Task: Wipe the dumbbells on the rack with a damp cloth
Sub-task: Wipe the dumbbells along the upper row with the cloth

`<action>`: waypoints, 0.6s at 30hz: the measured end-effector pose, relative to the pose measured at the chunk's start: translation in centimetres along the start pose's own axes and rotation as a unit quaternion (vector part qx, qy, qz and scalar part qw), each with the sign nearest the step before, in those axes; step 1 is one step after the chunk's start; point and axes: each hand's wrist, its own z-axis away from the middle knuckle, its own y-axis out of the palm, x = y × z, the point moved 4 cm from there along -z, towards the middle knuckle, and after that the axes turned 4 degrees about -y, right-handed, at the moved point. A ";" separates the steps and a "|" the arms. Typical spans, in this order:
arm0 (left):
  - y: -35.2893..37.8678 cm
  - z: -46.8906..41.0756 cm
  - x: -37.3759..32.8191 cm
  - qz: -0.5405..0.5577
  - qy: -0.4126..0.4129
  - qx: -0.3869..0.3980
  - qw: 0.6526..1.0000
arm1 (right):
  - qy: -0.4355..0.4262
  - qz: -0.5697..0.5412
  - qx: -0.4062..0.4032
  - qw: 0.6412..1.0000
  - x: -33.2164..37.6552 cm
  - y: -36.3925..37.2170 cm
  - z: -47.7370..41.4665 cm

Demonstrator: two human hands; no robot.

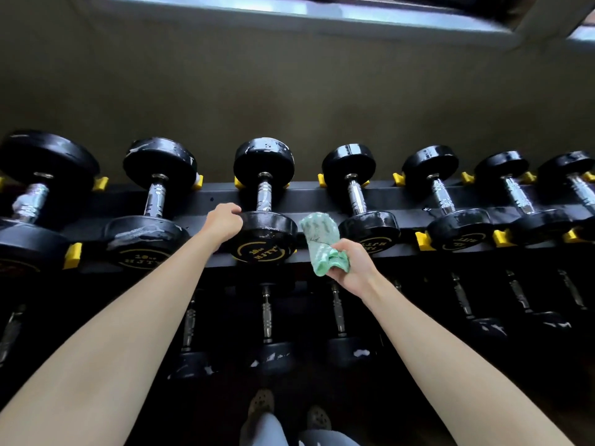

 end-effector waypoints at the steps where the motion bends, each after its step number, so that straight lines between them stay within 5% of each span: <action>1: -0.1 0.2 -0.8 0.013 0.026 -0.014 0.999 | 0.004 -0.032 0.016 0.999 0.2 0.4 0.1; 3: -0.2 1.0 -2.8 0.049 0.106 -0.008 0.993 | 0.007 -0.073 0.064 0.995 0.6 1.4 0.4; 7: 1.0 3.2 -5.9 0.138 0.160 0.213 0.954 | 0.013 -0.083 0.144 0.986 1.1 3.0 0.6; 9: 1.1 3.7 -6.7 0.122 0.196 0.238 0.943 | 0.005 -0.057 0.160 0.985 1.5 3.5 0.7; 14: 0.7 3.7 -7.6 0.041 0.355 0.019 0.934 | 0.006 -0.073 0.061 0.995 1.5 4.4 0.1; 16: 1.1 4.6 -7.9 -0.070 0.471 -0.058 0.877 | 0.022 -0.104 0.071 0.992 1.7 4.8 0.0; 18: 1.9 5.3 -7.7 -0.150 0.535 -0.050 0.830 | 0.044 -0.119 0.132 0.983 2.1 5.5 0.4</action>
